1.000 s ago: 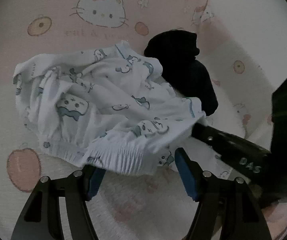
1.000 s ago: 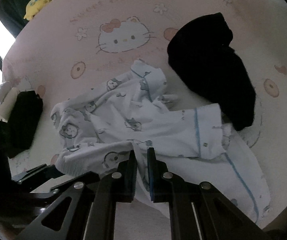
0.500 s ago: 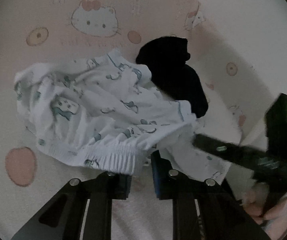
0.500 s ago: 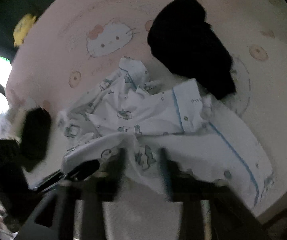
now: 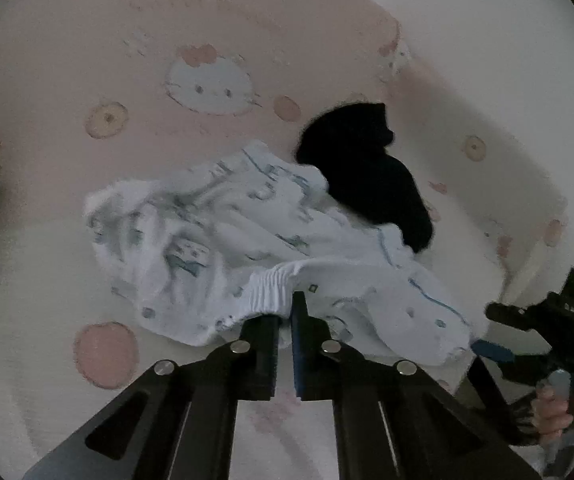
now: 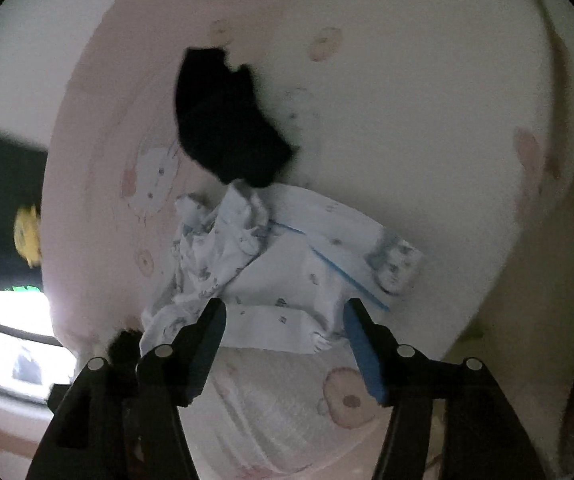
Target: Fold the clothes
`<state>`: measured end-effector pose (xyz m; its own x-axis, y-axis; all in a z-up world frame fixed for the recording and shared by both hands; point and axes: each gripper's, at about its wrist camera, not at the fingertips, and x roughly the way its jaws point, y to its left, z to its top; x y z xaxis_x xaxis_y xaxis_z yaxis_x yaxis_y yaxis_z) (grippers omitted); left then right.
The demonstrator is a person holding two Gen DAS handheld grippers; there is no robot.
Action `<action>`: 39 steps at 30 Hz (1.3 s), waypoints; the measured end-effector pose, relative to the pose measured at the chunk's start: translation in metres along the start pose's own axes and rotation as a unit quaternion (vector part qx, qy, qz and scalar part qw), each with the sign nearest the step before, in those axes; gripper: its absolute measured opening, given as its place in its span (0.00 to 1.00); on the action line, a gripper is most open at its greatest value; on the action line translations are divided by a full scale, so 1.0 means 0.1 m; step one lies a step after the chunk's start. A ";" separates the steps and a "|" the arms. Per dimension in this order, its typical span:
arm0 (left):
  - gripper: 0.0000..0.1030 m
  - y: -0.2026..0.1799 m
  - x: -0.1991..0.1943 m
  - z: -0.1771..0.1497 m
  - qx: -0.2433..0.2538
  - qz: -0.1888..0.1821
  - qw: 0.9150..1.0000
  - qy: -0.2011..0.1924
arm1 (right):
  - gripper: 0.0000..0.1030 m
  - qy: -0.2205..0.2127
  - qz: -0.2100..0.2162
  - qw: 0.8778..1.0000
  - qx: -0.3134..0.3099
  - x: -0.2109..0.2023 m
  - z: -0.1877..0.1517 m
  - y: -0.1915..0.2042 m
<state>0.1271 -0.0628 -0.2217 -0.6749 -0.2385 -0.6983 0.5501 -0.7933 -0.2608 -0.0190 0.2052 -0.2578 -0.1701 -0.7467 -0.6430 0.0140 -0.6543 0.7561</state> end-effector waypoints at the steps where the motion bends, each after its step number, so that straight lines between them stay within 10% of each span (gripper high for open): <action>1: 0.04 0.01 -0.02 0.01 0.001 0.003 1.000 -0.001 | 0.60 -0.001 0.003 1.000 0.017 0.00 0.00 -0.06; 11: 0.03 0.05 -0.23 0.07 0.024 -0.004 1.000 -0.010 | 0.60 0.008 0.026 0.992 0.122 0.16 -0.05 -0.35; 23: 0.04 0.21 -0.28 -0.06 0.038 0.005 0.999 0.020 | 0.59 -0.026 0.009 0.995 0.099 0.22 -0.06 -0.27; 29: 0.04 0.17 -0.35 -0.15 0.063 0.011 0.998 0.027 | 0.10 -0.048 -0.080 0.995 0.036 0.26 -0.01 -0.17; 39: 0.04 0.16 -0.42 -0.29 0.083 0.018 0.995 0.052 | 0.06 -0.073 -0.098 0.992 0.011 0.08 -0.03 -0.14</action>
<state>0.1787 -0.0494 -0.2161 -0.5960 -0.2161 -0.7733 0.4784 -0.8691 -0.1258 -0.0181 0.2076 -0.2741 -0.3085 -0.5786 -0.7550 -0.0557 -0.7814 0.6216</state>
